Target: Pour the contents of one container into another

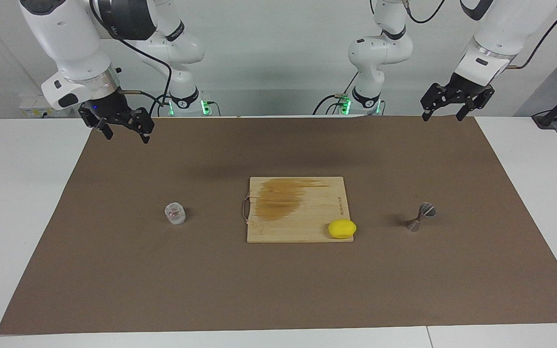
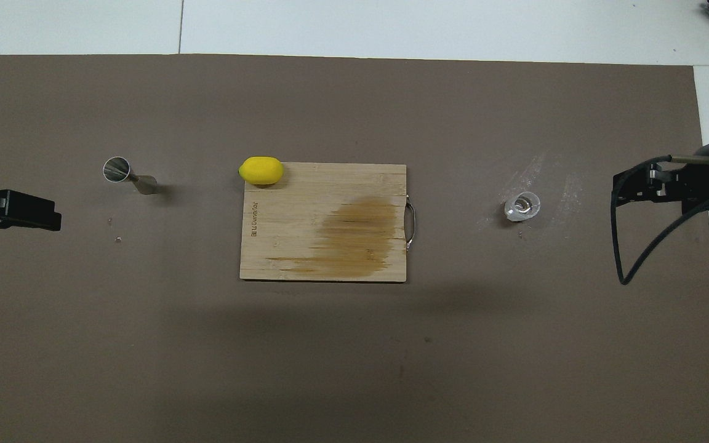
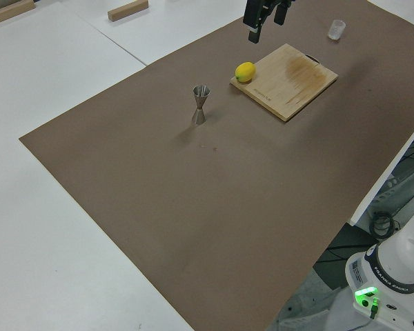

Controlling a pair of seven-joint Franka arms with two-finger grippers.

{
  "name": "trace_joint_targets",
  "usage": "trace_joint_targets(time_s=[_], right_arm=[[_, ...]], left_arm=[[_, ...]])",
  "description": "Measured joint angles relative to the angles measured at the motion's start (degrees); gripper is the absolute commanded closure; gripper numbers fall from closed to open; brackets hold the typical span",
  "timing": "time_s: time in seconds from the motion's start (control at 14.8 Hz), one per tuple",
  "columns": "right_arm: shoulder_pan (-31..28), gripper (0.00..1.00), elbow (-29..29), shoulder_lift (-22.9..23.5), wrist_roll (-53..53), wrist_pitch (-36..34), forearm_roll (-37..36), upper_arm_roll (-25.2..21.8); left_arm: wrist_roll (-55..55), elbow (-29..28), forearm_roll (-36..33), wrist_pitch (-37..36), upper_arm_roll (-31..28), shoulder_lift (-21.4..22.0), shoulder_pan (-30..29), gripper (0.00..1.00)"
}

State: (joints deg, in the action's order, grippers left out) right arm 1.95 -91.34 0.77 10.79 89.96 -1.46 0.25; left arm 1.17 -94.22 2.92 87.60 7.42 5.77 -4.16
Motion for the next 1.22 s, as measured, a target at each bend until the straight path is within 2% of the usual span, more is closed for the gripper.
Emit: trace_joint_targets(time_s=[0.81, 1.02, 1.22], right_arm=[[0.0, 0.01, -0.3, 0.0, 0.0, 0.0, 0.0, 0.0], [0.0, 0.01, -0.4, 0.0, 0.0, 0.0, 0.0, 0.0], [0.0, 0.01, -0.4, 0.0, 0.0, 0.0, 0.0, 0.0]], left_arm=[[1.0, -1.2, 0.0, -0.4, -0.3, -0.3, -1.0, 0.00], [6.4, -1.4, 2.6, -0.1, -0.6, -3.6, -4.7, 0.00], [16.1, 1.8, 4.7, 1.6, -0.9, -10.6, -7.6, 0.00]])
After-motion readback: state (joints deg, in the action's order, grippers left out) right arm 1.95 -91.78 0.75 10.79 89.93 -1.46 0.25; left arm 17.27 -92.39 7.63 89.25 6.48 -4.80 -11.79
